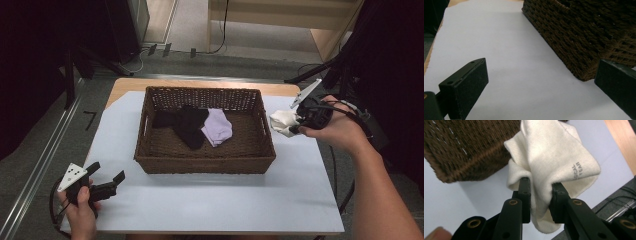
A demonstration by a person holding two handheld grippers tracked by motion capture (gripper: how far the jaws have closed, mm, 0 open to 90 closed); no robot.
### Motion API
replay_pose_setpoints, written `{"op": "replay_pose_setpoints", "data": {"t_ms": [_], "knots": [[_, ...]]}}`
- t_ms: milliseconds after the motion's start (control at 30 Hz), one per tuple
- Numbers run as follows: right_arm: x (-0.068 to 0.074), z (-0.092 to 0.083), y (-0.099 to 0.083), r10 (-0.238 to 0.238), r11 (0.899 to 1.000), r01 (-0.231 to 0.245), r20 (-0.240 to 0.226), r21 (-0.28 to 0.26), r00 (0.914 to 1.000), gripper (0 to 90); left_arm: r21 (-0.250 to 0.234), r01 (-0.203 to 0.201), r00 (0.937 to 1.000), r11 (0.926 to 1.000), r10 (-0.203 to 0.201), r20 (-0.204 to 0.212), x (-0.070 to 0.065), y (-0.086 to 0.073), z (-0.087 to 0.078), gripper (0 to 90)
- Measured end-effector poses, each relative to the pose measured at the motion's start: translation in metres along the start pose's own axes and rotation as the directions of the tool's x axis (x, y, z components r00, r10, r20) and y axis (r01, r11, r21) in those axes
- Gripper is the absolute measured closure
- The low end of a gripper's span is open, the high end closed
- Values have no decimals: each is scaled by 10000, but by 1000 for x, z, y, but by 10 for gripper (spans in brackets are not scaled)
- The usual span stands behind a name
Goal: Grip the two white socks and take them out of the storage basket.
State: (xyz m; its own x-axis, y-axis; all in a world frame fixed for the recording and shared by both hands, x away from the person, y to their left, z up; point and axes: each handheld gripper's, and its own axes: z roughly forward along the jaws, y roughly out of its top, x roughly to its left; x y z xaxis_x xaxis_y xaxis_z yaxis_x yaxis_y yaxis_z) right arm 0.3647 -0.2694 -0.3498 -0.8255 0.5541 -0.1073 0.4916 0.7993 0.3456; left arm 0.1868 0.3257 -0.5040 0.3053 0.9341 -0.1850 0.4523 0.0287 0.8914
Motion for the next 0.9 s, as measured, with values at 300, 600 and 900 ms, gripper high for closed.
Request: {"op": "replay_pose_setpoints", "data": {"t_ms": [300,600,900], "knots": [[-4,20,-25,525,9981,-522,-62,340,9986,744,1,2,10000,10000,-2,2,0,0,0,1],[1,56,-42,702,9959,-688,-215,590,9973,744,-14,-50,10000,10000,50,-11,0,0,0,1],[4,80,-57,834,9922,-817,-143,946,9964,743,-10,-57,10000,10000,57,-29,0,0,-1,1]]}}
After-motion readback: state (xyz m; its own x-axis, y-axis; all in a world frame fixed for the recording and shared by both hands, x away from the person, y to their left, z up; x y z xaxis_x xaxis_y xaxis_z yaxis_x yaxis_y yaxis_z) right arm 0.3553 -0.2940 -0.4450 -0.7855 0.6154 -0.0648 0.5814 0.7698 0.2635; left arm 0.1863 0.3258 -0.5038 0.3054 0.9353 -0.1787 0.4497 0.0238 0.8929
